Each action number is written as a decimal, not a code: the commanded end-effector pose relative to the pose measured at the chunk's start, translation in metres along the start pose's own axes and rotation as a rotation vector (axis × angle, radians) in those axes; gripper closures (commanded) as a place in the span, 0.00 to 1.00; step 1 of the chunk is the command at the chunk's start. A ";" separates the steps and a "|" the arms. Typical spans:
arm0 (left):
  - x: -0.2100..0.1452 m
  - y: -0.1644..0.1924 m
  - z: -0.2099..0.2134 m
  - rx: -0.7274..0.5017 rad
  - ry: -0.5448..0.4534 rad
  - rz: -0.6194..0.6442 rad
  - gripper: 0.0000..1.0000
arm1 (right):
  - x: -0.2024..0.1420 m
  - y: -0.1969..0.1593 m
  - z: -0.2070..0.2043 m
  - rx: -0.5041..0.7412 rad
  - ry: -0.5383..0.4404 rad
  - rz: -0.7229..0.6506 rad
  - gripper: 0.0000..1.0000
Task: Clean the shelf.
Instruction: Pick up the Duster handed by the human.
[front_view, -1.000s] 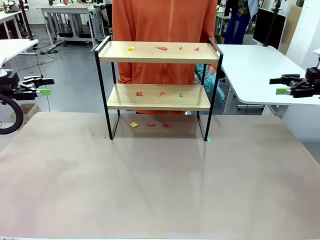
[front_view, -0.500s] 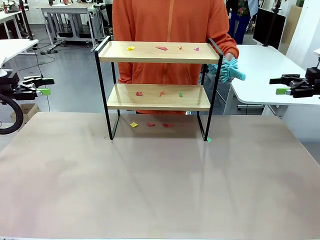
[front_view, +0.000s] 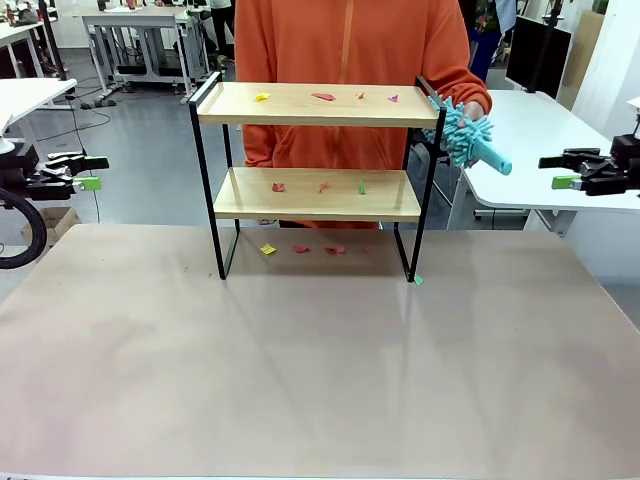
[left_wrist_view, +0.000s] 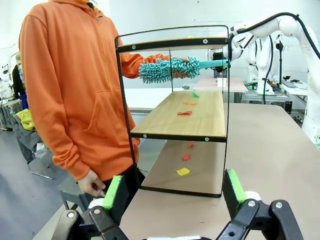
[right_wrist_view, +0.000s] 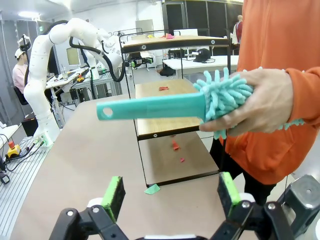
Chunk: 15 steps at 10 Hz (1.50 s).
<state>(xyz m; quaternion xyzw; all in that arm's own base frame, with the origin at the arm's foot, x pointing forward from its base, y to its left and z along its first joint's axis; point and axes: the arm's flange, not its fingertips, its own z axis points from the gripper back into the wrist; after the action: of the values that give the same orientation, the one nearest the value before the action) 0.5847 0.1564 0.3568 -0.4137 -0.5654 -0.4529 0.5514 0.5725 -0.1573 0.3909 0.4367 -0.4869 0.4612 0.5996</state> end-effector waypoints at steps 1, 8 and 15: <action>0.001 0.001 -0.001 0.007 0.003 -0.011 0.00 | 0.001 0.000 0.000 -0.001 -0.001 0.003 0.00; 0.001 0.001 -0.001 0.007 0.003 -0.011 0.00 | 0.023 -0.002 0.013 0.021 0.005 -0.088 0.00; 0.001 0.001 -0.001 0.007 0.003 -0.011 0.00 | 0.189 -0.003 0.041 -0.146 0.635 -0.396 0.00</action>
<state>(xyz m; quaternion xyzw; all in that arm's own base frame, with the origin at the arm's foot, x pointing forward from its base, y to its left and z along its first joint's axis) 0.5850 0.1563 0.3566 -0.4136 -0.5652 -0.4531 0.5515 0.5835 -0.1956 0.5749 0.3253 -0.2672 0.4116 0.8083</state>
